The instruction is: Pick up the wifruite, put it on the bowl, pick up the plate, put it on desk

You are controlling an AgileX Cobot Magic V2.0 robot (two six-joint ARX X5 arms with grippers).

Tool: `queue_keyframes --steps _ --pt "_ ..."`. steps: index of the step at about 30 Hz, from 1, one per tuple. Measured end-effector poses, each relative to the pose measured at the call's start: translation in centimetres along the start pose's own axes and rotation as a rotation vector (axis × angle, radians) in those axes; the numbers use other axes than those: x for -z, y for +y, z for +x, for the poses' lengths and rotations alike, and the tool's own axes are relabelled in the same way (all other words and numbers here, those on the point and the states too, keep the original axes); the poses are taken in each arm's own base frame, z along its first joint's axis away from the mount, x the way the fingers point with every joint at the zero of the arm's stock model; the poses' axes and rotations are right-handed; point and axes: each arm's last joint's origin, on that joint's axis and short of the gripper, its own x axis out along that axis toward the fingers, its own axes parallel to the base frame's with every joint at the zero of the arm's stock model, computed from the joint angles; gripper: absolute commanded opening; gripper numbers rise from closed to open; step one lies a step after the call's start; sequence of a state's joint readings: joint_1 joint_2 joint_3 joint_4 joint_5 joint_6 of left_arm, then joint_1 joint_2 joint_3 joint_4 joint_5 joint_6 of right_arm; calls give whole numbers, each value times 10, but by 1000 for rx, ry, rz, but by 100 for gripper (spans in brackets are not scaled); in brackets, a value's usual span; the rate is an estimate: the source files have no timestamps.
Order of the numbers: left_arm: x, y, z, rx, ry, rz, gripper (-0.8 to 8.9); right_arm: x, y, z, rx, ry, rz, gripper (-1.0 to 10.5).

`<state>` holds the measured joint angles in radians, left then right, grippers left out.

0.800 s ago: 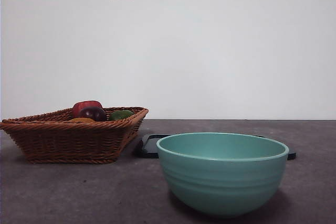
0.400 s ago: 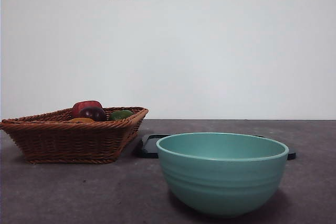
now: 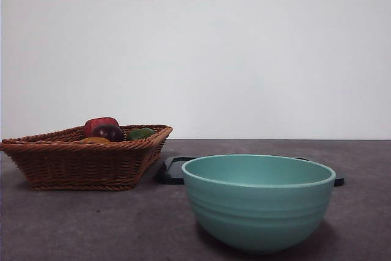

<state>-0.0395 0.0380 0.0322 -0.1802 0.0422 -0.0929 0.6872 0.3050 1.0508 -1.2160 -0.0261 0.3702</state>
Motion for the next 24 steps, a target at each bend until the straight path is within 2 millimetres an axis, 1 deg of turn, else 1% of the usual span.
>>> queue_keyframes --steps 20,22,24 --pt "-1 0 -1 2 -19 2 19 0 0 0 1 0 0 14" --pt "-1 0 -1 2 -19 2 19 0 0 0 17 -7 0 14" --pt "-1 0 -1 2 -19 2 19 -1 0 2 84 -49 -30 14"
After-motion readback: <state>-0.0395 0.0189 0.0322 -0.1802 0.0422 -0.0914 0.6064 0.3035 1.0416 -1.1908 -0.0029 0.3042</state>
